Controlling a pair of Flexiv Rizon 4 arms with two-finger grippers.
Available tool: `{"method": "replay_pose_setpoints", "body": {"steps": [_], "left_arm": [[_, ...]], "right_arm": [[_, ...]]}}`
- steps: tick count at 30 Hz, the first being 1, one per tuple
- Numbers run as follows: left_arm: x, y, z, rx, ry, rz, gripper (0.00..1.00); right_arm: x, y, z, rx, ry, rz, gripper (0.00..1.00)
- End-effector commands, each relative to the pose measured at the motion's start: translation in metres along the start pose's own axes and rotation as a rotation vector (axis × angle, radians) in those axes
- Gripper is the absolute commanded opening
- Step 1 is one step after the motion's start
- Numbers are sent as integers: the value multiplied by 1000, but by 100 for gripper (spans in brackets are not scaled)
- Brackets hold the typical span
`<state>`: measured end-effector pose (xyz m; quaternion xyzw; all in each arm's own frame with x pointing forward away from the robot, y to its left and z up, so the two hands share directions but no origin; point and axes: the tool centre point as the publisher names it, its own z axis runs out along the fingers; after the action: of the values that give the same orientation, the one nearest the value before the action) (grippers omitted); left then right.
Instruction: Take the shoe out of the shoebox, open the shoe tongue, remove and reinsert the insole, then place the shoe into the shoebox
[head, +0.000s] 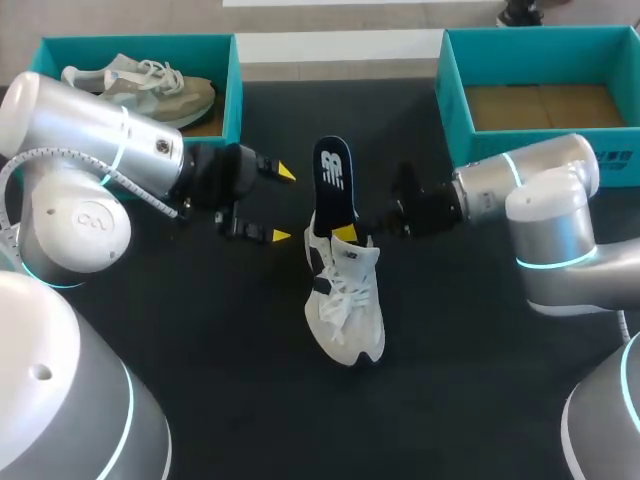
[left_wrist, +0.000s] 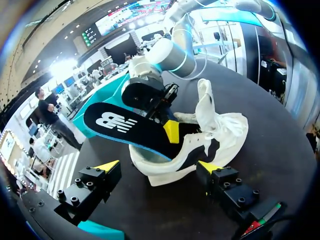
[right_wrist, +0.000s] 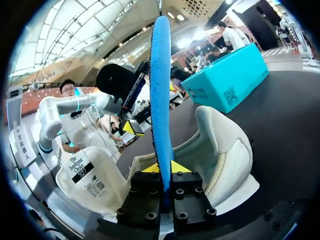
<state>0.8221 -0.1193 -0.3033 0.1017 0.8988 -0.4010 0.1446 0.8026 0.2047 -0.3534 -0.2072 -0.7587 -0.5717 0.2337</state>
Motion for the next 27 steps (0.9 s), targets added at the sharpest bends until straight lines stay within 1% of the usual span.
{"method": "replay_pose_setpoints", "body": {"steps": [1, 4, 7, 11, 13, 18, 21, 22, 23, 24, 27], "left_arm": [[0, 0, 1, -4, 0, 0, 100], [0, 0, 1, -4, 0, 0, 100], [0, 0, 1, -4, 0, 0, 100], [0, 0, 1, -4, 0, 0, 100], [0, 0, 1, -4, 0, 0, 100], [0, 0, 1, -4, 0, 0, 100], [0, 0, 1, -4, 0, 0, 100], [0, 0, 1, -4, 0, 0, 100], [0, 0, 1, -4, 0, 0, 100], [0, 0, 1, -4, 0, 0, 100], [0, 0, 1, -4, 0, 0, 100]], "right_arm": [[3, -1, 1, -2, -14, -9, 0], [3, 9, -1, -4, -23, -42, 0], [2, 18, -2, 0, -21, -64, 18], [1, 27, 0, 3, -16, -89, 29], [0, 31, 0, 4, -13, -99, 30], [-6, 41, 0, 3, -2, -122, 27], [-10, 45, 2, 10, 36, -106, 23], [-12, 43, 3, 19, 44, -95, 17], [-13, 42, 3, 23, 47, -89, 6], [-13, 41, 3, 26, 52, -83, 0], [-14, 32, 3, 32, 62, -54, 0]]}}
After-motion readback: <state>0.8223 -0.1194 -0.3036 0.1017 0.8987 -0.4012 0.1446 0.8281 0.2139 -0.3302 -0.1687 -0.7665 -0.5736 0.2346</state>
